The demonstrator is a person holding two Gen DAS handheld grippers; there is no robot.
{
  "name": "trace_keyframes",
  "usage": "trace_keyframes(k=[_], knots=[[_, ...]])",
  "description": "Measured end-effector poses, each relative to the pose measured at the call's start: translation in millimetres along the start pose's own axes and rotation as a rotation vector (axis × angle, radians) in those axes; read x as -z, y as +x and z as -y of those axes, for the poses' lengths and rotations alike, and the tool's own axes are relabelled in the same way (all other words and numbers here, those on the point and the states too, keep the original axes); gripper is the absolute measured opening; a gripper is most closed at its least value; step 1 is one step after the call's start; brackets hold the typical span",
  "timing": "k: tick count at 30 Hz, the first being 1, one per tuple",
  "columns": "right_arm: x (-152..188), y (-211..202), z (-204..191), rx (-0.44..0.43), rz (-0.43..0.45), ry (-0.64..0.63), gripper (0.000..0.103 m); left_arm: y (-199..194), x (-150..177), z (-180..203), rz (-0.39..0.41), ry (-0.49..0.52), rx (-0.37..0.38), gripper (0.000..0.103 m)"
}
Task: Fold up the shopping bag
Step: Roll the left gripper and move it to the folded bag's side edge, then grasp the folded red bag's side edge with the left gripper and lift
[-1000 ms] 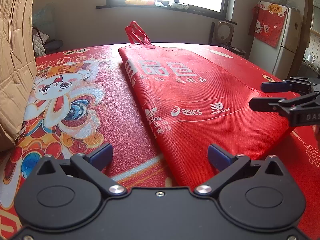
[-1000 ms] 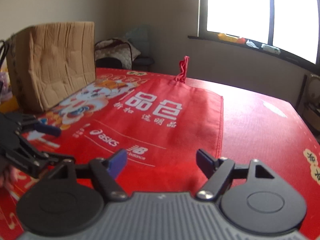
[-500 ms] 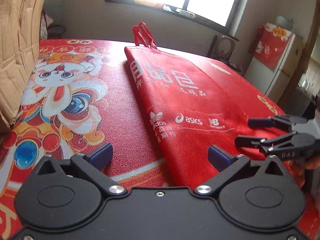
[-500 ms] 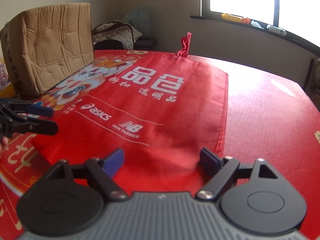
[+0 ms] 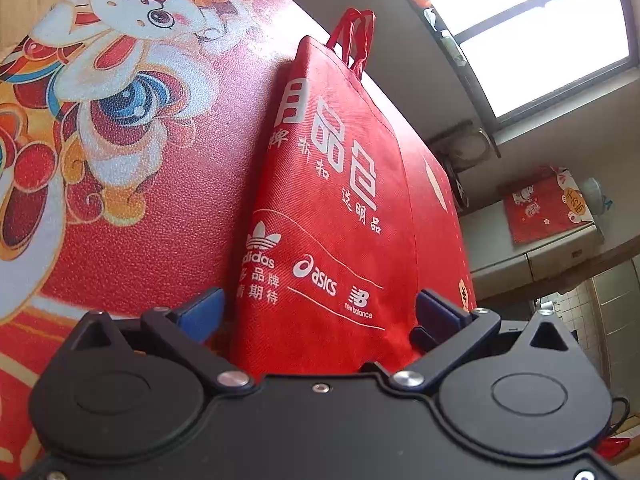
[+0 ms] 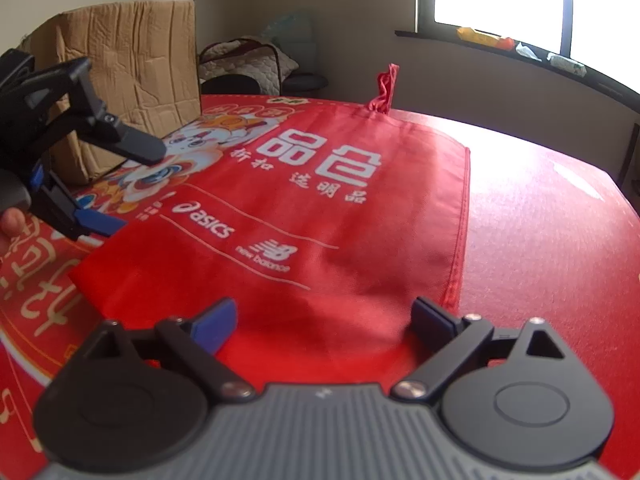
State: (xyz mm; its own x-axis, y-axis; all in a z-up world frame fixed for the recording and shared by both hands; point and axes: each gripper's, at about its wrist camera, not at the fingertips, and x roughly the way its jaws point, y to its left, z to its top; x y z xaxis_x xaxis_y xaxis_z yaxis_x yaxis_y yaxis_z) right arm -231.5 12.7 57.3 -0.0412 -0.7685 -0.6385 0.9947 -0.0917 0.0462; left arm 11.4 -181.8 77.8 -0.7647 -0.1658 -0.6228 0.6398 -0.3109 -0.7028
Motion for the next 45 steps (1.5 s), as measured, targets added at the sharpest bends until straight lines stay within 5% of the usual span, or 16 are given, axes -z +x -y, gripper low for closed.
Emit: trace_keyframes(k=[3,5,10,12,19,25,35,41,43,44,45], knots=[[0,1,-1,-0.002,-0.004,-0.007,0.100,5,8,14,0.009,0.052,-0.050,0.100],[-1,1,-2,0.000,-0.005,-0.006,0.101,8,11,20,0.007,0.108,-0.089,0.084],[-1,2,0,0.002,-0.001,0.016,0.102,10,14,25,0.023,0.210,-0.135,0.066],[-2,2,0,0.002,0.000,0.017,0.102,10,21,34,0.043,0.305,-0.209,0.052],[-1,-3,4,-0.035,0.029,0.058,0.102,19,52,62,0.101,0.560,-0.414,0.045],[1,-18,16,-0.097,0.092,0.135,0.102,7,52,70,0.143,0.539,-0.410,0.017],[-4,-40,31,-0.174,0.191,0.217,0.102,-36,75,80,0.391,0.429,-0.575,0.016],[-2,-51,18,-0.353,0.210,0.131,0.102,-47,101,56,0.266,0.326,-0.560,0.016],[-1,-58,12,-0.396,0.239,0.103,0.098,-49,109,50,0.235,0.293,-0.532,0.016],[-1,-62,9,-0.399,0.266,0.087,0.083,-50,113,50,0.236,0.292,-0.518,0.016],[-1,-64,8,-0.390,0.275,0.085,0.055,-52,117,49,0.235,0.293,-0.501,0.016]])
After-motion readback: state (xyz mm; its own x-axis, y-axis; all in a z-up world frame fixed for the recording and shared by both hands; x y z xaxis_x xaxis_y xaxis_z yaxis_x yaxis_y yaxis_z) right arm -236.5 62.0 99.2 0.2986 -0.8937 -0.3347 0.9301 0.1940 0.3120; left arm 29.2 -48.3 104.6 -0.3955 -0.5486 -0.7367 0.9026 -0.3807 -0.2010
